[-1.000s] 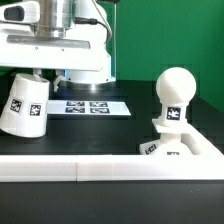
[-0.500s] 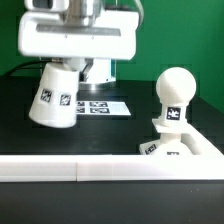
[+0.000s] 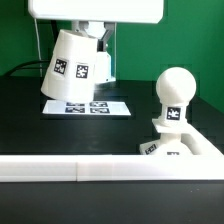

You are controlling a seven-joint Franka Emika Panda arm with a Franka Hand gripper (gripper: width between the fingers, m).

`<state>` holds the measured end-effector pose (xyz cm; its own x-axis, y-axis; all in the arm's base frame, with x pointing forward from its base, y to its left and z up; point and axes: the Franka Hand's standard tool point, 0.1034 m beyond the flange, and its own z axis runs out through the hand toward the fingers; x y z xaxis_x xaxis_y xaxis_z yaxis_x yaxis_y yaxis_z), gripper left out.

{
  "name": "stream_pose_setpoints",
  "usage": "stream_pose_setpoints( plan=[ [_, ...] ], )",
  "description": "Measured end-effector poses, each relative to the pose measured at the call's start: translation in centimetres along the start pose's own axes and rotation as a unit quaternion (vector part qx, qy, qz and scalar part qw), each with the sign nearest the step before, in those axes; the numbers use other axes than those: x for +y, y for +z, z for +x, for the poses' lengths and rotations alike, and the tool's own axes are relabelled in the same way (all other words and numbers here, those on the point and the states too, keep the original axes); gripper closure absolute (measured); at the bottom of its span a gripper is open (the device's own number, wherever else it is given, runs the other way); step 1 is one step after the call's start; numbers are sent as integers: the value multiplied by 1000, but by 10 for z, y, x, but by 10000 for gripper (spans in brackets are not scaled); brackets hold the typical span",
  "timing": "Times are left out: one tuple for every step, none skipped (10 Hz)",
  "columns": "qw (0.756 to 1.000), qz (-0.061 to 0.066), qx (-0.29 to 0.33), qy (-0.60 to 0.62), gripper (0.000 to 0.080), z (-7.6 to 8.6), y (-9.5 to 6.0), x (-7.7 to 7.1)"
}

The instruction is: Assemble lamp

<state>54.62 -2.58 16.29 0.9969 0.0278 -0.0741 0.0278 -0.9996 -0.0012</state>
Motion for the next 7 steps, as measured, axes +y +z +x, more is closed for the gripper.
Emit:
stream_pose_setpoints(
  plan=[
    [1000, 0, 0, 0, 755, 0, 0, 0],
    [1000, 5, -4, 4, 755, -2, -1, -1],
    [1000, 16, -11, 19, 755, -6, -8, -6],
    [999, 22, -19, 33, 755, -5, -23, -19],
    [998, 25, -27, 53, 755, -4, -38, -32],
    [998, 22, -25, 62, 755, 2, -56, -47],
    [999, 10, -17, 51, 755, 10, -68, -57]
  ],
)
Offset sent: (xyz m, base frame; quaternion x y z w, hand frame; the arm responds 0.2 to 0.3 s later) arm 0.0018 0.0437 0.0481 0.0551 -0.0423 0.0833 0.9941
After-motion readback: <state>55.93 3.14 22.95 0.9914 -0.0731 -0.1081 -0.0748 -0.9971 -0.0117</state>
